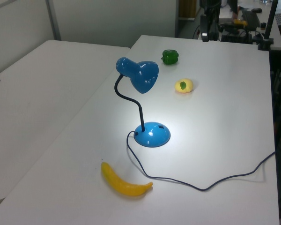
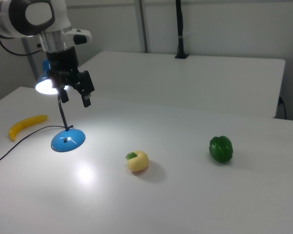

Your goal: Turn on desk lamp

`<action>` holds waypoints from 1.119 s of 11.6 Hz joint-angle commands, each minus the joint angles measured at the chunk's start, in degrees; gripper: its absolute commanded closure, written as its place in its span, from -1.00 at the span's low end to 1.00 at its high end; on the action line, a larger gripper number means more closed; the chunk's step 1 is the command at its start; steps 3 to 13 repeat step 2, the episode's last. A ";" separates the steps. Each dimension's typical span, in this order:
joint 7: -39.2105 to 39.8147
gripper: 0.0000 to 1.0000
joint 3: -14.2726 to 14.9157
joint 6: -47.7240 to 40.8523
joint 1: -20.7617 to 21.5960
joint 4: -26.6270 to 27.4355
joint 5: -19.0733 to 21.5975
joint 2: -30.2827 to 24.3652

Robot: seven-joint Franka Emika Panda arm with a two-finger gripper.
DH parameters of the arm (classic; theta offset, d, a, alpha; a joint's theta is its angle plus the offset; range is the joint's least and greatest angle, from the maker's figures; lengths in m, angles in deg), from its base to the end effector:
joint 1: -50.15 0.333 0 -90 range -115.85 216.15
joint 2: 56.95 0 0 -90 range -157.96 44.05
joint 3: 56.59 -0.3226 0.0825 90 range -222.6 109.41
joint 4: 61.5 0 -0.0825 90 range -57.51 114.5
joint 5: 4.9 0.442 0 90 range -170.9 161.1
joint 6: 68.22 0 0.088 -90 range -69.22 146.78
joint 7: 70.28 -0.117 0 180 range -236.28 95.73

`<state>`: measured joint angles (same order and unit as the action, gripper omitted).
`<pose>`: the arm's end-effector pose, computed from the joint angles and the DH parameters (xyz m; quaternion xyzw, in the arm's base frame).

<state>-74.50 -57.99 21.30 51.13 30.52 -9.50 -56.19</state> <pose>0.6133 0.0160 0.5940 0.9987 -0.0152 -0.0261 0.0415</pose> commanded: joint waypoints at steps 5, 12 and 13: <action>-0.96 -1.00 1.48 -1.81 1.22 -0.89 0.56 -0.32; -0.96 -1.00 1.48 -1.81 1.22 -0.89 0.56 -0.32; -0.96 -1.00 1.48 -1.81 1.22 -0.89 0.56 -0.32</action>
